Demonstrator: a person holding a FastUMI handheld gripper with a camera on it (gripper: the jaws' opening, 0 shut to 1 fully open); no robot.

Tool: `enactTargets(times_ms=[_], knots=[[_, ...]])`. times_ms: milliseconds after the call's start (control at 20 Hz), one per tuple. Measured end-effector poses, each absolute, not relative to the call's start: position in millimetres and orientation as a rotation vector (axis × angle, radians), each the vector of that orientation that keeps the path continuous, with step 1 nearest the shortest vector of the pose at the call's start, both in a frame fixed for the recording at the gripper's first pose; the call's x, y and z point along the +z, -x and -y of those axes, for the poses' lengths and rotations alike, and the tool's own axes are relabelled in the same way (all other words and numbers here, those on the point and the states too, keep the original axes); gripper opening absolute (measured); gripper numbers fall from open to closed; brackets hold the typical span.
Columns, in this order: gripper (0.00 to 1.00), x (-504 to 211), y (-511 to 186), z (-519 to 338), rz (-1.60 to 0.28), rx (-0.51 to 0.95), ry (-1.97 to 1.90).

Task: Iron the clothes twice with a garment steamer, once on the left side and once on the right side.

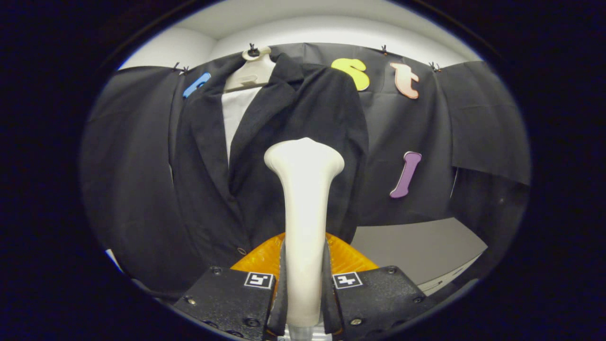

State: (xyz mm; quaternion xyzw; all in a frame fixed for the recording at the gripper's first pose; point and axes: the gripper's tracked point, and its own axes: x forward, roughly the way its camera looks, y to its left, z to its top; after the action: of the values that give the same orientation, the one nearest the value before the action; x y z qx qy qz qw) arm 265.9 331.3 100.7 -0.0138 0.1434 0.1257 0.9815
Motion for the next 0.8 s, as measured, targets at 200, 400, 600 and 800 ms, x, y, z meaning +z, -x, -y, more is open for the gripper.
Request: enactTargets(times_ms=[200,400,600,800], knots=[[0.32,67,-260,-327,-0.348,0.263,0.035],[0.33,36,-249,-321,-0.39,0.262,0.038],[0.32,-11,-238,-319,-0.452,0.29,0.057],[0.33,-48,-228,-321,-0.487,0.308,0.085]])
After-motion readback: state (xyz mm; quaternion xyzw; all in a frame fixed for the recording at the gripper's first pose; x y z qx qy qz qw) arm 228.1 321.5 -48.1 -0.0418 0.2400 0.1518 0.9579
